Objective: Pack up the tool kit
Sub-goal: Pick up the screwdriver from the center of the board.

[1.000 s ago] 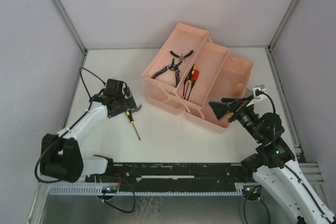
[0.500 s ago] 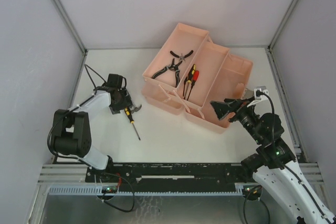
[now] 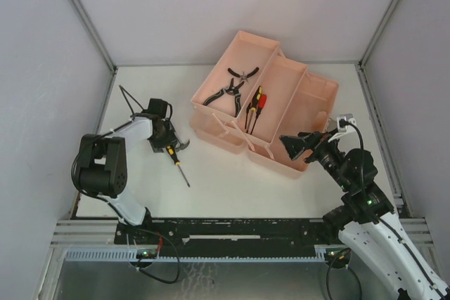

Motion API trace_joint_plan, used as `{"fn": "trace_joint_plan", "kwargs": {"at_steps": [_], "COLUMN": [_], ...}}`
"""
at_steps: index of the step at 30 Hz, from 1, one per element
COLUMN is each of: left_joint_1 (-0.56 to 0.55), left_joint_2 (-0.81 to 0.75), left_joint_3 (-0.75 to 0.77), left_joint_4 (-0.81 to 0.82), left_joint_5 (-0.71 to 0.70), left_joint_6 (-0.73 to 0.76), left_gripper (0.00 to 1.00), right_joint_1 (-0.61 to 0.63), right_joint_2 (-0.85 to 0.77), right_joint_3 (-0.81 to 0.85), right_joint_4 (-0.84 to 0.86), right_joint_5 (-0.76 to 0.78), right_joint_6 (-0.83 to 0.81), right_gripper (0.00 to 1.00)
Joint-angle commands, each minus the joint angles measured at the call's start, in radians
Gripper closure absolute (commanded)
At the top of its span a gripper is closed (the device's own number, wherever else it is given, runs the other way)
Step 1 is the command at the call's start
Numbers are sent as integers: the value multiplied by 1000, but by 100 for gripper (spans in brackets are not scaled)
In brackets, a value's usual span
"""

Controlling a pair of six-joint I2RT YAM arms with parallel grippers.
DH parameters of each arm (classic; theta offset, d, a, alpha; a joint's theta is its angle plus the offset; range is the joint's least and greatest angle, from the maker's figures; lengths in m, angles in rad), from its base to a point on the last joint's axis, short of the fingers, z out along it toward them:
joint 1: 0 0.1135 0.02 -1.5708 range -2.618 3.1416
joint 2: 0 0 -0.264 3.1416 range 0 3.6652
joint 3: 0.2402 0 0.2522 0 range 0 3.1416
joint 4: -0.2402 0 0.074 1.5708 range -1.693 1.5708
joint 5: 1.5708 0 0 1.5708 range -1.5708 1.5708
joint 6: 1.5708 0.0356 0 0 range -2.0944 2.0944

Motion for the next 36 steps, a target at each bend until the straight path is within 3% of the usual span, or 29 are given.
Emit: {"fn": "trace_joint_plan", "kwargs": {"at_steps": [1,6,22,36], "left_joint_1": [7,8,8,8], "left_joint_2": [5,-7,-62,-69], "left_joint_3": [22,10,-36,-80], "left_joint_4": [34,36,67,59], "left_joint_5": [-1,-5,57,-5], "left_joint_6": [-1,-10,-47,-33], "left_gripper": [48,54,50,53], "right_joint_1": [-7,-6,-7,-7], "right_joint_2": [-2,-8,-14,-24], "right_joint_3": [3,4,3,2], "right_joint_4": [22,13,-5,-20], "right_joint_5": [2,10,28,51], "right_joint_6": [2,1,-1,1], "right_gripper": [10,10,10,10]}}
